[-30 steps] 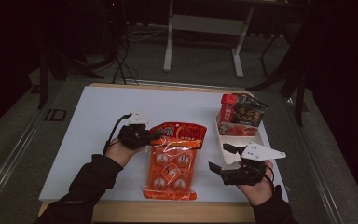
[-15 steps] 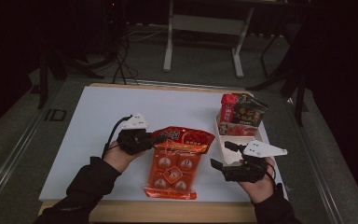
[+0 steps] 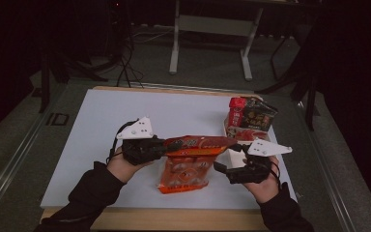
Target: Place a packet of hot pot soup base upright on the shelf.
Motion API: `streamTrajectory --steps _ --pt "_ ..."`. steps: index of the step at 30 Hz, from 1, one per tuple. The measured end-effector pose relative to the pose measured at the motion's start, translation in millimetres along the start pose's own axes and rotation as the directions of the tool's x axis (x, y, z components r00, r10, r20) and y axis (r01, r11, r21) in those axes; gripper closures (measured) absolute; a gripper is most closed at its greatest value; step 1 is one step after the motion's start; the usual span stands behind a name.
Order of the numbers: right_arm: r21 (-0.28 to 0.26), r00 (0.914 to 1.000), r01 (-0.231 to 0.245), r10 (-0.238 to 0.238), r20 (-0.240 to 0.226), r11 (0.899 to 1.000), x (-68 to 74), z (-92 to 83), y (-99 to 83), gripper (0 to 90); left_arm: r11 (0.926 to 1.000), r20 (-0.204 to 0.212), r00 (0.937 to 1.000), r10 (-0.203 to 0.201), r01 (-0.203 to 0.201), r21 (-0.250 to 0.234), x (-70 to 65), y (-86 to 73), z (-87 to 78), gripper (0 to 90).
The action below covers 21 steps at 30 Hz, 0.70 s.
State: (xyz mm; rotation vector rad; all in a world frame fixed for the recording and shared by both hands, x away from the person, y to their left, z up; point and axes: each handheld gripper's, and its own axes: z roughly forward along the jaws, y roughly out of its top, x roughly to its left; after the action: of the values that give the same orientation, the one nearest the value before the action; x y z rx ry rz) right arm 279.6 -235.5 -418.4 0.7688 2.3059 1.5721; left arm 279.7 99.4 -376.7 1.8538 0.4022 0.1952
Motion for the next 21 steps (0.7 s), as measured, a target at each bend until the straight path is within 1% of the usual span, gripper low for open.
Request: streamTrajectory --steps 1,2,3,4,5,6,8,9,10,11,12,13,14,15,16,17,18,19,20,21 --pt "0.001 0.9999 0.002 -0.002 -0.015 1.000 -1.0 1.6 1.3 13.2 1.0000 -0.001 1.0000 0.004 -0.004 0.002 -1.5 1.8 1.2 90.0" --pt "-0.004 0.9998 0.009 -0.009 -0.016 1.000 -1.7 2.7 2.5 13.7 0.9999 0.000 0.9999 0.016 -0.016 0.004 -2.7 4.1 2.4 90.0" --pt "-0.001 0.9998 0.013 -0.013 -0.015 1.000 -2.7 4.2 4.2 14.3 0.9998 0.004 0.9998 0.018 -0.018 -0.004 -3.0 4.9 3.2 90.0" --pt "0.000 0.9998 0.014 -0.014 -0.011 1.000 -3.4 5.0 5.0 14.3 0.9998 0.005 0.9998 0.021 -0.021 0.000 -3.4 6.4 3.6 90.0" --pt "-0.004 0.9998 0.018 -0.018 0.003 1.000 -4.6 5.7 6.4 14.5 0.9995 -0.001 0.9995 0.032 -0.032 0.000 -3.2 8.5 3.6 90.0" --pt "0.003 1.0000 0.010 -0.010 -0.001 1.000 -7.6 6.5 8.8 15.6 0.9996 0.004 0.9996 0.027 -0.027 -0.006 -2.6 9.4 3.3 90.0" --pt "0.000 1.0000 0.005 -0.005 0.006 1.000 -9.3 6.3 10.0 15.8 0.9997 -0.001 0.9997 0.023 -0.023 -0.012 -1.8 10.7 2.5 90.0" --pt "-0.010 1.0000 0.001 -0.001 0.005 1.000 -11.3 5.7 11.4 19.0 0.9995 0.005 0.9999 0.012 -0.012 -0.030 0.8 12.9 1.0 90.0" --pt "-0.018 0.9998 -0.002 0.001 -0.019 1.000 -13.0 4.6 13.8 24.1 0.9993 0.007 0.9999 0.014 -0.014 -0.036 0.9 13.6 0.6 90.0" --pt "-0.022 0.9992 0.001 -0.001 -0.040 1.000 -12.7 4.5 14.6 26.4 0.9991 0.012 0.9998 0.017 -0.017 -0.039 0.9 14.6 0.6 90.0" --pt "-0.026 0.9987 -0.001 0.000 -0.050 1.000 -12.6 4.7 15.4 27.0 0.9989 0.025 0.9995 0.017 -0.016 -0.045 0.5 15.5 0.8 90.0" --pt "-0.030 0.9982 -0.007 0.005 -0.059 1.000 -12.6 4.9 16.2 31.6 0.9987 0.026 0.9995 0.019 -0.018 -0.047 -0.5 16.6 1.4 90.0" --pt "-0.033 0.9967 -0.008 0.005 -0.081 0.999 -13.1 4.9 16.8 35.5 0.9988 0.027 0.9994 0.024 -0.023 -0.044 -1.7 18.1 2.2 90.0" --pt "-0.041 0.9962 0.001 -0.005 -0.086 0.999 -12.8 4.4 17.3 42.1 0.9986 0.030 0.9991 0.029 -0.027 -0.046 -3.2 19.1 3.1 90.0" --pt "-0.037 0.9956 0.023 -0.026 -0.091 0.999 -12.2 3.9 17.9 53.0 0.9987 0.026 0.9992 0.028 -0.027 -0.042 -4.7 20.2 4.2 90.0" --pt "-0.029 0.9935 0.034 -0.036 -0.108 0.999 -11.7 3.8 18.5 53.1 0.9989 0.026 0.9993 0.026 -0.025 -0.039 -5.6 20.9 4.7 90.0" --pt "-0.023 0.9933 0.031 -0.034 -0.110 0.999 -11.6 3.6 18.8 59.5 0.9988 0.031 0.9992 0.027 -0.026 -0.043 -5.7 20.9 5.0 90.0" --pt "-0.016 0.9903 0.028 -0.030 -0.136 0.999 -11.8 2.9 18.9 67.8 0.9987 0.024 0.9994 0.024 -0.023 -0.045 -5.2 20.6 5.0 90.0" --pt "-0.012 0.9872 0.035 -0.036 -0.155 0.999 -11.0 1.7 18.9 73.5 0.9987 0.021 0.9997 0.016 -0.015 -0.049 -3.9 20.2 4.0 90.0" --pt "-0.010 0.9849 0.043 -0.044 -0.167 0.999 -10.0 0.4 18.9 77.8 0.9981 0.028 0.9996 -0.005 0.007 -0.061 -0.5 19.1 2.4 90.0"
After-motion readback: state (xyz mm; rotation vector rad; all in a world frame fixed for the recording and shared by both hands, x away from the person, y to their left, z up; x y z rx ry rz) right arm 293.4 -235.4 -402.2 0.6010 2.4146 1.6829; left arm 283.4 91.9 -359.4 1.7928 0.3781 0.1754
